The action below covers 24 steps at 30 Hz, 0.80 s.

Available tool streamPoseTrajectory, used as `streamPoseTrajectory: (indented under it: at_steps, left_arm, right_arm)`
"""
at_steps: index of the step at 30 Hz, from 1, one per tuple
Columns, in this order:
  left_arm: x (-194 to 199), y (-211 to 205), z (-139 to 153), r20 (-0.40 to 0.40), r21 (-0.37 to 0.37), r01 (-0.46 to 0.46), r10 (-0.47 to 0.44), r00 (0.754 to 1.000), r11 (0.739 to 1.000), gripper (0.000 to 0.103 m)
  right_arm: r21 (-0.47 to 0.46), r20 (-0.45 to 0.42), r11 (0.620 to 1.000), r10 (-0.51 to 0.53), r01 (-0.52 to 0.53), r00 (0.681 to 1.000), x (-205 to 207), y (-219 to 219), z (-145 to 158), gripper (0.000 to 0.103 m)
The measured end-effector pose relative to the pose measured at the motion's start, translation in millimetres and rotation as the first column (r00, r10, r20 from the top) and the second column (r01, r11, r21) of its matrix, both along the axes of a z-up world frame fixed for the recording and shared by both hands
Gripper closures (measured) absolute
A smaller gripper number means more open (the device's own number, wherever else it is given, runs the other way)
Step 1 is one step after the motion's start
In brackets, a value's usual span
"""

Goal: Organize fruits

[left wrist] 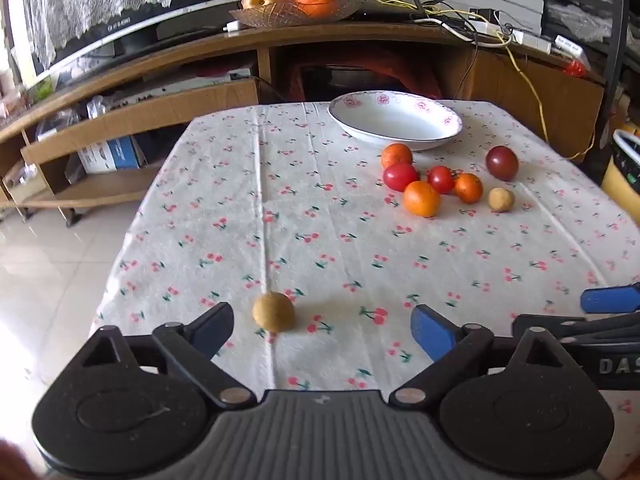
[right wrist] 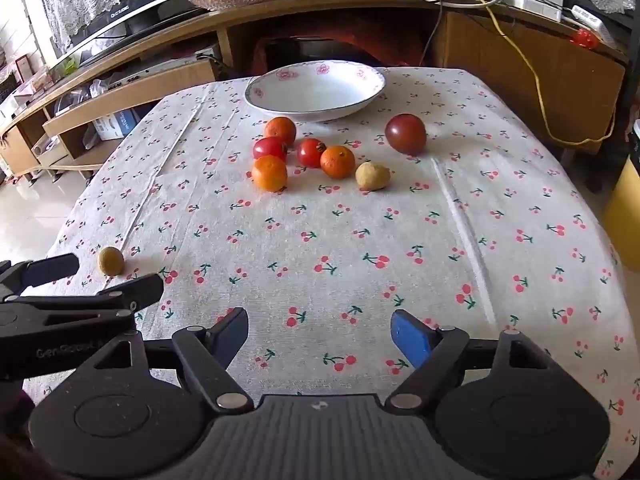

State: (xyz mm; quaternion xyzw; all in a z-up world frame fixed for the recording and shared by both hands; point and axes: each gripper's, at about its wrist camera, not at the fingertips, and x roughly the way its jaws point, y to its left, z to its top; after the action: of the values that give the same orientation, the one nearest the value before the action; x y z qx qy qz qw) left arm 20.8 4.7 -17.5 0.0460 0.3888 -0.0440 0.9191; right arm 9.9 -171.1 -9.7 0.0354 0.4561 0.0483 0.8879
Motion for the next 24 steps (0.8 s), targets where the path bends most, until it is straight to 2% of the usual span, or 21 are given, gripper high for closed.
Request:
streamPoseTrajectory:
  at_steps: [4, 6, 10, 15, 19, 20, 22, 24]
  left_arm:
    - [6, 7, -4, 0.002, -0.008, -0.006, 0.006, 1.000, 1.000, 0.012]
    - [9, 9, -7, -0.005, -0.003, -0.004, 0.004, 1.000, 1.000, 0.024]
    - [9, 17, -13, -0.018, -0.001, -0.011, 0.011, 1.000, 1.000, 0.033]
    - [13, 25, -16, -0.015, -0.030, -0.022, 0.022, 1.000, 0.999, 0.051]
    - [14, 25, -15, -0.016, -0.036, -0.014, 0.014, 1.000, 0.999, 0.064]
    - [14, 24, -14, -0.019, -0.036, -0.012, 0.011, 1.000, 0.999, 0.069]
    - [14, 24, -13, -0.030, -0.053, 0.001, -0.002, 1.000, 0.999, 0.069]
    - [14, 23, -12, -0.039, -0.062, 0.011, -0.014, 0.999, 0.998, 0.070]
  right_arm:
    - [0.009, -0.002, 1.000, 0.013, -0.013, 1.000, 4, 1, 0, 0.029]
    - [0.013, -0.006, 1.000, 0.019, -0.019, 1.000, 6, 2, -1, 0.029]
    - [0.027, -0.019, 0.999, 0.029, -0.029, 0.999, 11, 2, -3, 0.029]
    - [0.035, -0.006, 0.998, 0.054, -0.053, 0.999, 15, 6, -3, 0.029]
    - [0.023, -0.032, 0.997, 0.071, -0.071, 0.997, 18, 9, -4, 0.034]
    - [0.020, -0.030, 0.997, 0.072, -0.071, 0.997, 18, 9, -4, 0.036]
    - [0.032, -0.023, 0.997, 0.066, -0.065, 0.998, 19, 6, -3, 0.044]
    - [0.031, -0.033, 0.998, 0.054, -0.053, 0.998, 22, 0, -3, 0.047]
